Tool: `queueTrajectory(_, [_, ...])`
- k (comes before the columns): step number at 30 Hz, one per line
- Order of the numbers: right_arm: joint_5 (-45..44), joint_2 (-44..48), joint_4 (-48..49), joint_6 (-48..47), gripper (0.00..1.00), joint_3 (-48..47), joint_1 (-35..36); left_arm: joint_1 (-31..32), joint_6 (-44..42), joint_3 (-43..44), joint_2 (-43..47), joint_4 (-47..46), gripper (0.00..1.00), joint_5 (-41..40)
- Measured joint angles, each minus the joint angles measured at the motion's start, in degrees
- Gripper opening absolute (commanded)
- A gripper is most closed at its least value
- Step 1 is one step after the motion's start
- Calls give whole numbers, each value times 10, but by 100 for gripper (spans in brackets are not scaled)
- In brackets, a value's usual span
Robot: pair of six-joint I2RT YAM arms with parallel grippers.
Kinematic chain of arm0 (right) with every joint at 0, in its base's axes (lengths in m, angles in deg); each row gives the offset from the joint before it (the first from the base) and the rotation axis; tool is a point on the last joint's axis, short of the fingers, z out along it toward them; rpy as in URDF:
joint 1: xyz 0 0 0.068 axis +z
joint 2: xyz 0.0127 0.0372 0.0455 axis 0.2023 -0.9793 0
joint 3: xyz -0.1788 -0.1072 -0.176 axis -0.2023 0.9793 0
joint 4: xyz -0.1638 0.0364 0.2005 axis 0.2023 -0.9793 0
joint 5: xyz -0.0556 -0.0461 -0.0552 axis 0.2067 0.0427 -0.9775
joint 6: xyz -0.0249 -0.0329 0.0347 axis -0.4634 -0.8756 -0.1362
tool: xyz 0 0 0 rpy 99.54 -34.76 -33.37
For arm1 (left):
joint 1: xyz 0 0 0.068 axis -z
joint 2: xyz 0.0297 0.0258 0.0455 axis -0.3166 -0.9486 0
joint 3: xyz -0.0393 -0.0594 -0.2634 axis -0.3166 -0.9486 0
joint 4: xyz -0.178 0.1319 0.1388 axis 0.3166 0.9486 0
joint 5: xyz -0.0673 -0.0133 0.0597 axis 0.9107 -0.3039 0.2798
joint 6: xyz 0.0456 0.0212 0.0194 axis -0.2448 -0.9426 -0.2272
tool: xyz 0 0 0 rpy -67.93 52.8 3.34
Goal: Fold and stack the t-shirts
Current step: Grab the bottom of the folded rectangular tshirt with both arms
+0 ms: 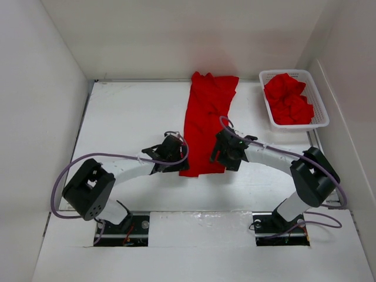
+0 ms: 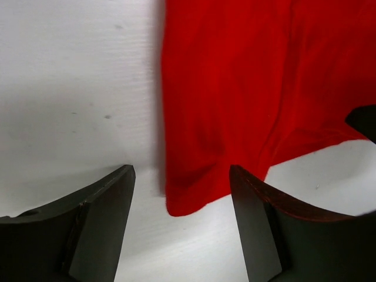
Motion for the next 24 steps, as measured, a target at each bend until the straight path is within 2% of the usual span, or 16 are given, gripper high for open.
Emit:
queueTrajectory(3, [0,0,2,9,77,12,0,26,2,2,-8,-10,59,-3])
queueTrajectory(6, [0,1,7,14,71,22,0,32,5,8,-21,-22,52,-3])
queueTrajectory(7, [0,1,8,14,66,23,0,32,7,11,-26,-26,49,-3])
queueTrajectory(8, [1,1,10,15,63,23,0,32,8,14,-31,-30,41,-3])
queueTrajectory(10, [1,1,16,14,49,23,0,32,10,14,-37,-36,31,-6])
queueTrajectory(11, [1,0,19,15,37,23,0,31,12,15,-38,-37,25,-6])
queueTrajectory(12, [2,-1,21,15,21,23,0,31,14,15,-40,-36,13,-7])
queueTrajectory(15, [5,-3,28,17,0,23,0,31,20,14,-45,-31,0,-6])
queueTrajectory(20, [2,14,19,35,0,43,24,47,38,13,-33,-5,0,-10])
queueTrajectory(24, [3,73,-24,75,0,86,79,106,63,12,-3,42,0,-6])
